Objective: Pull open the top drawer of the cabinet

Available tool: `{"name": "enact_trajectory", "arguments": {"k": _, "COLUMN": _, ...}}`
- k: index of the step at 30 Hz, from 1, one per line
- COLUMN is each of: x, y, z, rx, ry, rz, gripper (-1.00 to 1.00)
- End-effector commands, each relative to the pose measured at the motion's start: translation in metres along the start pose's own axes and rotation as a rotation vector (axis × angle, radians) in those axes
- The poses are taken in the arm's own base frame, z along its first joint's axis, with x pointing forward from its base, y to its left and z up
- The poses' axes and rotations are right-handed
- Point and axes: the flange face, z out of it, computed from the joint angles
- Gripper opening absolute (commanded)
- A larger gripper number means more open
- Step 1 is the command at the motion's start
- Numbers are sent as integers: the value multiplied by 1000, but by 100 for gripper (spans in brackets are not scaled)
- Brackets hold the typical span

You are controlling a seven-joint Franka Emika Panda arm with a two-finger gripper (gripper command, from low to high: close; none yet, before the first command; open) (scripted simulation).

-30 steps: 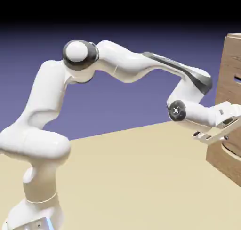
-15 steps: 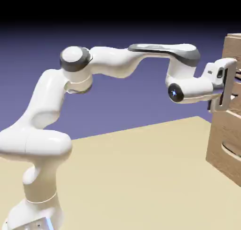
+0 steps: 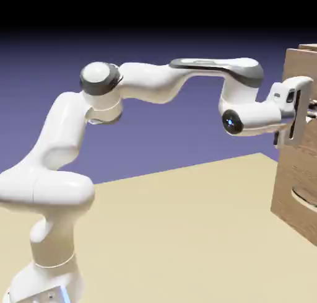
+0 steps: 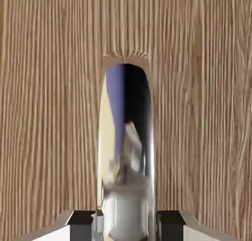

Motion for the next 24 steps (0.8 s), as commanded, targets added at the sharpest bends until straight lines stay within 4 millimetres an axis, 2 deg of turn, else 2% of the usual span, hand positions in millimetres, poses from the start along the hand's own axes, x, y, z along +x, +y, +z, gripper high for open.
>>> {"name": "enact_trajectory", "arguments": {"k": 1, "x": 0, "y": 0, "z": -9, "rx": -1, "ry": 1, "rz": 0, "gripper": -100}}
{"name": "enact_trajectory", "arguments": {"k": 10, "x": 0, "y": 0, "z": -99, "rx": -1, "ry": 1, "rz": 0, "gripper": -100}}
{"name": "enact_trajectory", "arguments": {"k": 20, "x": 0, "y": 0, "z": -215, "rx": -1, "ry": 1, "rz": 0, "gripper": -100}}
{"name": "enact_trajectory", "arguments": {"k": 21, "x": 0, "y": 0, "z": -216, "rx": -1, "ry": 1, "rz": 0, "gripper": -100}}
{"name": "enact_trajectory", "arguments": {"k": 22, "x": 0, "y": 0, "z": -216, "rx": -1, "ry": 1, "rz": 0, "gripper": 100}}
{"name": "enact_trajectory", "arguments": {"k": 23, "x": 0, "y": 0, "z": -216, "rx": -1, "ry": 1, "rz": 0, "gripper": 100}}
{"name": "enact_trajectory", "arguments": {"k": 24, "x": 0, "y": 0, "z": -229, "rx": -1, "ry": -1, "rz": -3, "gripper": 100}}
